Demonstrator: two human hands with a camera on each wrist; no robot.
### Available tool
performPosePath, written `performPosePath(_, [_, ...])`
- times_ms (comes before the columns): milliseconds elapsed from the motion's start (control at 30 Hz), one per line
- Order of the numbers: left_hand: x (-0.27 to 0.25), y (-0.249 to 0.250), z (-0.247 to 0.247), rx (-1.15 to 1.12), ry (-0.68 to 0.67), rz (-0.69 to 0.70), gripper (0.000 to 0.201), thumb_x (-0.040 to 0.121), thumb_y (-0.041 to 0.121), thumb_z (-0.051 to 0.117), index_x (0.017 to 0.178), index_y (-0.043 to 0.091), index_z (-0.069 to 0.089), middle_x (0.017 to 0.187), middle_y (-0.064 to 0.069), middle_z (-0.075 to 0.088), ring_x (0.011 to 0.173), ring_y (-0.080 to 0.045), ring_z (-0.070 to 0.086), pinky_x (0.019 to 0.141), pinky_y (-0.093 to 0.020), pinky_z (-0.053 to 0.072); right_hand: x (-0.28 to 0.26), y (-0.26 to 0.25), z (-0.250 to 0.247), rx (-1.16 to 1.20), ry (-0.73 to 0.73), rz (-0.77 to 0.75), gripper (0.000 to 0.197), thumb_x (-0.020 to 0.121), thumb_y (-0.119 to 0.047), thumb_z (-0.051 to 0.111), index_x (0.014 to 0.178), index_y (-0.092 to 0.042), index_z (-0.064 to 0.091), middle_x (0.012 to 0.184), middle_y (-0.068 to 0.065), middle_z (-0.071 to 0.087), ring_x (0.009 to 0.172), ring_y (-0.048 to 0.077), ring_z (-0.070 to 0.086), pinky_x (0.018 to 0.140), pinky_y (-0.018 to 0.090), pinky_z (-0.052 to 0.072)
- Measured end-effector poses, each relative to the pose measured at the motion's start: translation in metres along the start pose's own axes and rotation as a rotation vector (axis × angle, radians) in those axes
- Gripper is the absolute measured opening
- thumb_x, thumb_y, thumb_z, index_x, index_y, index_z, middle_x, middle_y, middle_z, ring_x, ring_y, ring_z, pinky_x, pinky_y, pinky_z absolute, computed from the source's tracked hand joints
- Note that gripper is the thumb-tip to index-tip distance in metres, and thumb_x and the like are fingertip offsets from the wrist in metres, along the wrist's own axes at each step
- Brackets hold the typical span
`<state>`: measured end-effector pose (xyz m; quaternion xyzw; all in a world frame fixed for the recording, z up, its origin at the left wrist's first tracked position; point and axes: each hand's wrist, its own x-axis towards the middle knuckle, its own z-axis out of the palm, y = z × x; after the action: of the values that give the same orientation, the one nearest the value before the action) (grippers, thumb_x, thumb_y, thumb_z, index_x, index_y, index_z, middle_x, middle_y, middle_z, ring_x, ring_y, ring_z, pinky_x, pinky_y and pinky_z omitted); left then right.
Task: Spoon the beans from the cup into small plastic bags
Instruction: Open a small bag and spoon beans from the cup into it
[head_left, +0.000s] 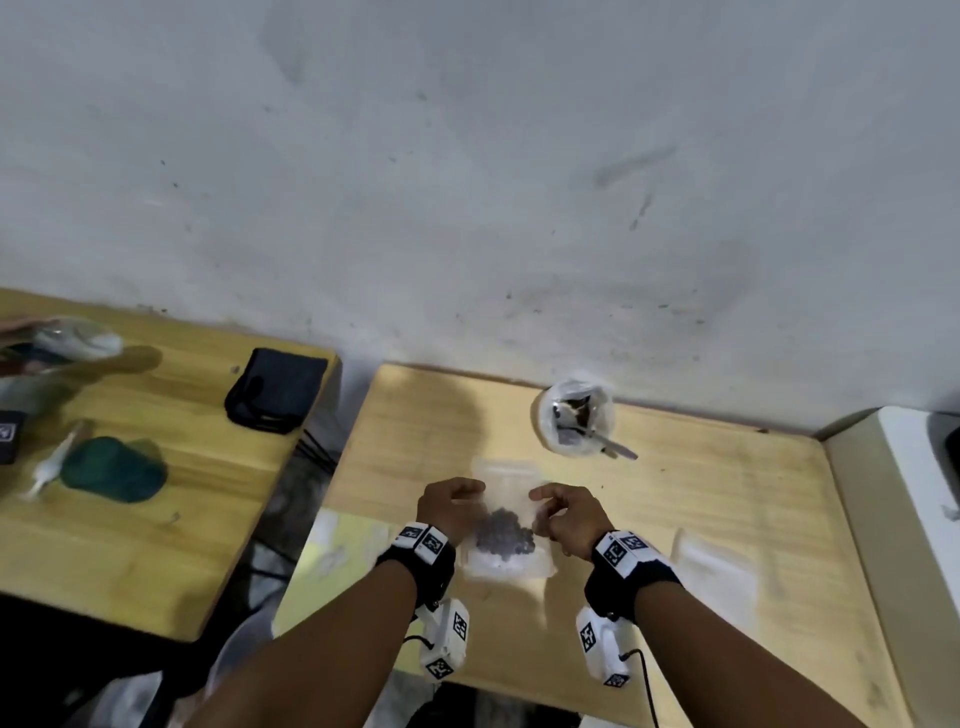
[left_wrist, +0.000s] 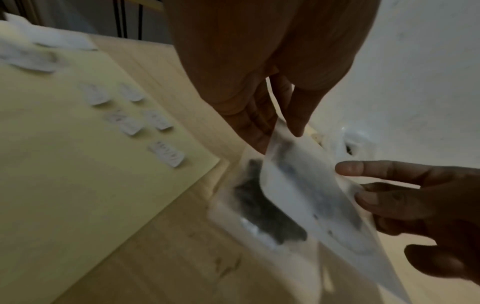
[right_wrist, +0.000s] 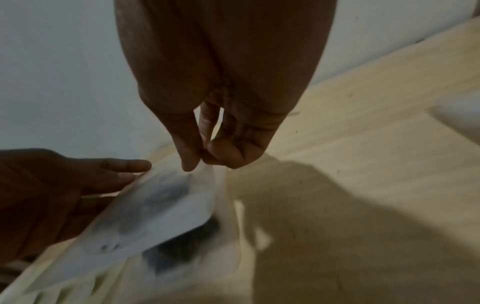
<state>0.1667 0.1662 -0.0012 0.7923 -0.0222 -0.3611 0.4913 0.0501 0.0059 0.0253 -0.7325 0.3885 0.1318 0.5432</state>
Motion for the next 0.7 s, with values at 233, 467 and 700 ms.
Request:
performPosePath(233, [0.005,-0.023,-0.002,0.044,0.002,-0.059,0.021,0.083,0.024,0.071,0.102,0.014,0.071,0.107,-0.008,0.069,0.102,-0.027,0.064,0.090,-0.047,0.054,0.009,0.015,0.033,-0.130,-0.044,0.007,0.057,0.075,-0.025,0.081,0.127,-0.025,0.059,0.111,0.000,0.060,0.099,0.015,0.059,0.087,0.020,0.045])
performPosePath(467, [0.008,-0.002,0.008,0.346,0.123,0.184,0.020,0.086,0.027,0.064,0.106,0.023,0.064,0.115,0.000,0.050,0.093,-0.022,0.060,0.087,-0.031,0.049,-0.008,0.037,0.006,0.027,0.181,-0.055,0.029,0.075,-0.009,0.076,0.091,-0.032,0.067,0.104,-0.004,0.066,0.094,0.013,0.062,0.069,0.010,0.045])
performPosePath(700, [-0.007,0.032,0.098,0.400,-0.224,0.297,0.010,0.086,0.022,0.064,0.095,0.019,0.068,0.095,0.002,0.064,0.084,-0.015,0.059,0.078,-0.024,0.046,-0.045,0.090,-0.071,0.155,0.479,0.074,0.016,0.079,0.000,0.071,0.071,-0.011,0.062,0.080,-0.015,0.065,0.089,0.018,0.062,0.079,0.024,0.043])
